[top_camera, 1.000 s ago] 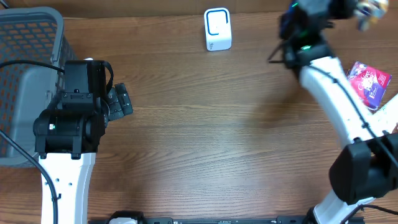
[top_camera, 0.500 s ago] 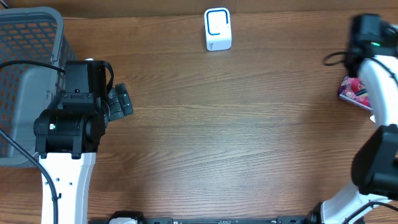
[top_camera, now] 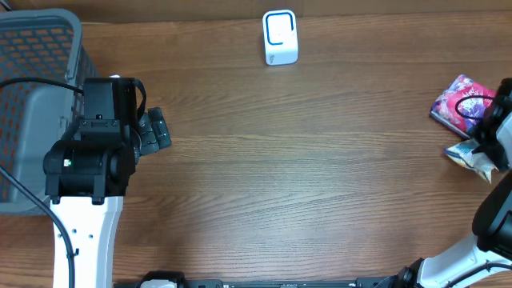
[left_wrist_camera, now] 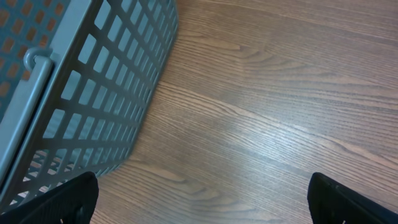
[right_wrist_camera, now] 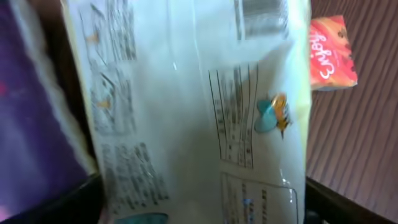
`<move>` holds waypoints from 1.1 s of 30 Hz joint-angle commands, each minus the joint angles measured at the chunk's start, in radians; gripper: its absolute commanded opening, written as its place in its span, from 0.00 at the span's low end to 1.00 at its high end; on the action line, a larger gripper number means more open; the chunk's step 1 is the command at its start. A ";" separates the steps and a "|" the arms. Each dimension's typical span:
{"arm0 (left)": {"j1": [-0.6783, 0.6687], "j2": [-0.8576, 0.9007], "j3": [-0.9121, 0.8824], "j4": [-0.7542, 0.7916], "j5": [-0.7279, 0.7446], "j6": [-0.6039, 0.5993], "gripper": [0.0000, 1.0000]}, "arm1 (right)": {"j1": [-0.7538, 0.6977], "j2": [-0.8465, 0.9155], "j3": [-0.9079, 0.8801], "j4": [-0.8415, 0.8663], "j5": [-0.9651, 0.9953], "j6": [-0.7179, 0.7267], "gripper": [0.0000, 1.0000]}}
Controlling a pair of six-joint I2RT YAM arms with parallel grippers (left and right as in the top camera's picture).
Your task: Scan the item barcode
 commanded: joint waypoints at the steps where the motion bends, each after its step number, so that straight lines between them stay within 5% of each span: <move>1: 0.004 -0.011 0.002 0.000 -0.004 0.008 1.00 | 0.002 -0.014 0.166 -0.081 -0.038 -0.002 1.00; 12: 0.004 -0.011 0.002 0.000 -0.004 0.008 1.00 | 0.021 -0.017 0.870 -0.502 -0.106 0.013 1.00; 22: 0.004 -0.011 0.002 0.131 -0.105 0.094 1.00 | 0.123 -0.018 1.352 -0.253 -0.420 0.009 1.00; 28: 0.004 -0.010 0.002 0.495 -0.123 0.113 1.00 | 0.134 -0.039 1.455 -0.076 -0.426 -0.019 1.00; 33: 0.006 -0.005 0.002 0.946 -0.136 0.297 1.00 | 0.134 -0.071 1.470 -0.010 -0.426 -0.139 1.00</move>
